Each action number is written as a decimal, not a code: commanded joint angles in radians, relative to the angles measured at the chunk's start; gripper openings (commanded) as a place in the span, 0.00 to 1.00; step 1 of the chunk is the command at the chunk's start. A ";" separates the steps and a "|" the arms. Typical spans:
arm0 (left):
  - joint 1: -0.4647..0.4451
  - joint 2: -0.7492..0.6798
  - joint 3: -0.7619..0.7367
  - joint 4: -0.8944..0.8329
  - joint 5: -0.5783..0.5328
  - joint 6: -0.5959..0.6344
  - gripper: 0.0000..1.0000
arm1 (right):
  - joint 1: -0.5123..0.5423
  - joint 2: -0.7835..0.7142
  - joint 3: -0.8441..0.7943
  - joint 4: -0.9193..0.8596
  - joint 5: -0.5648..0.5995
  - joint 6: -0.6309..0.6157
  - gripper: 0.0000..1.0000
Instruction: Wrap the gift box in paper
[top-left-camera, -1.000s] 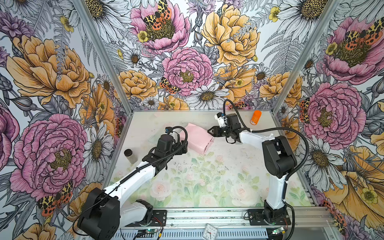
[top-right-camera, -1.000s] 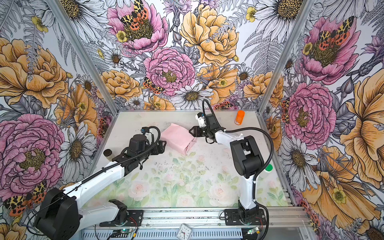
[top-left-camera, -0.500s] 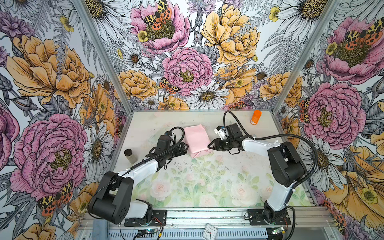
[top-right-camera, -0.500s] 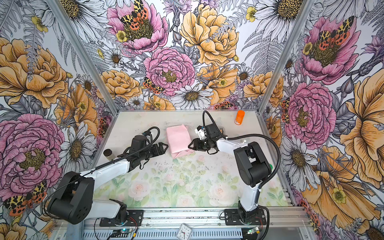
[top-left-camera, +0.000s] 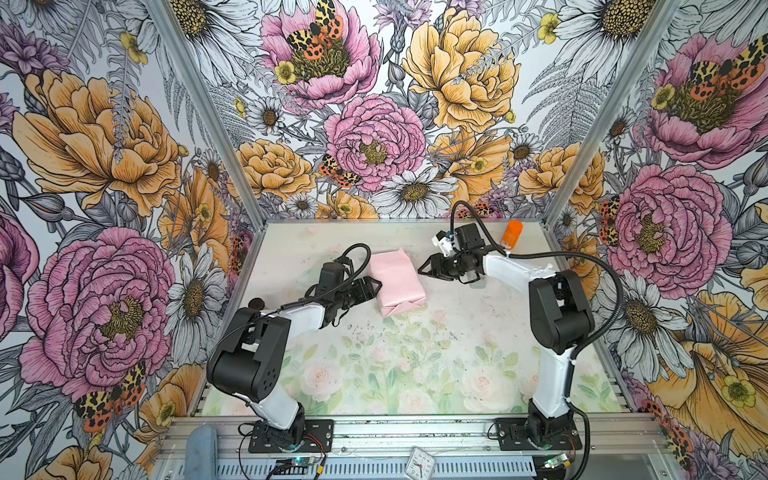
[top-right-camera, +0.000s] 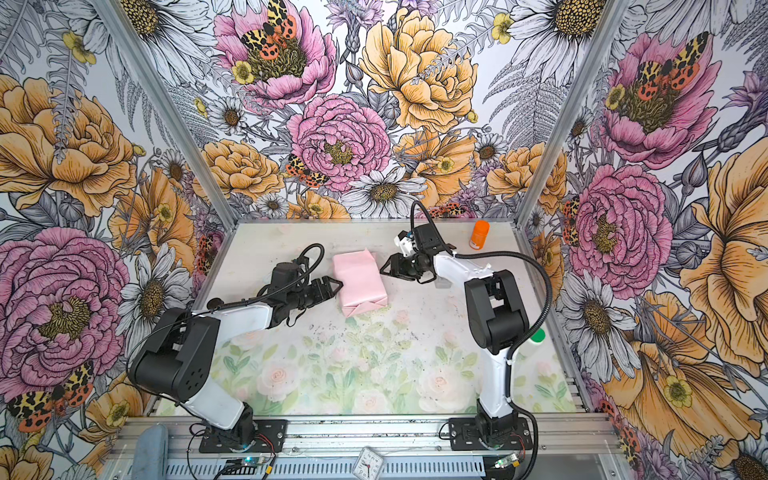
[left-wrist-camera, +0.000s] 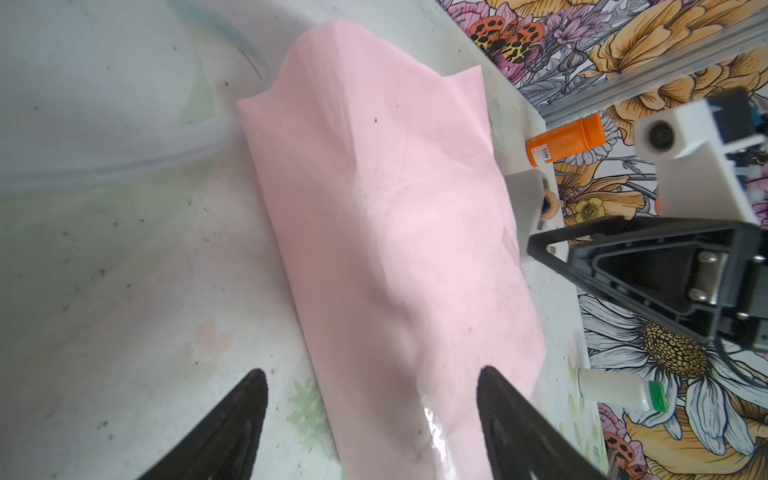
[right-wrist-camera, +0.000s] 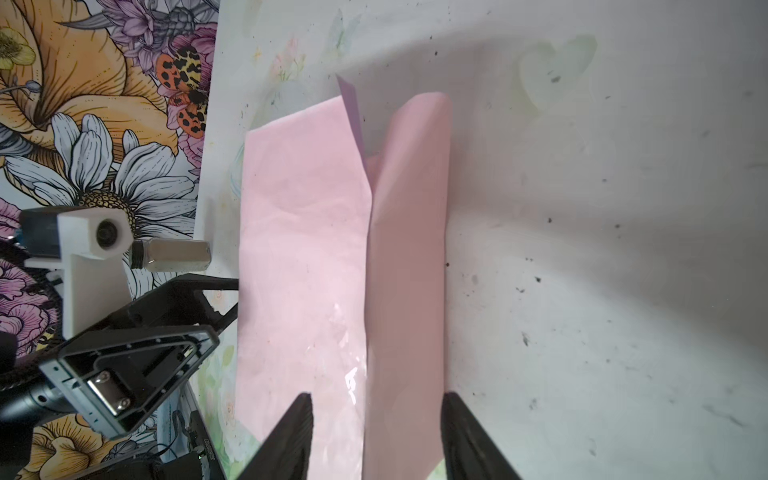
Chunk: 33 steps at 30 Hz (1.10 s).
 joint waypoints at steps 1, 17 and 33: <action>0.006 0.035 0.039 0.052 0.041 -0.016 0.79 | 0.009 0.064 0.071 -0.057 -0.071 -0.032 0.52; -0.072 0.176 0.184 0.090 0.089 -0.013 0.61 | 0.043 0.131 0.111 -0.054 -0.125 -0.107 0.35; -0.214 0.096 0.202 0.124 0.044 0.295 0.61 | 0.044 -0.289 -0.355 0.375 0.088 -0.192 0.29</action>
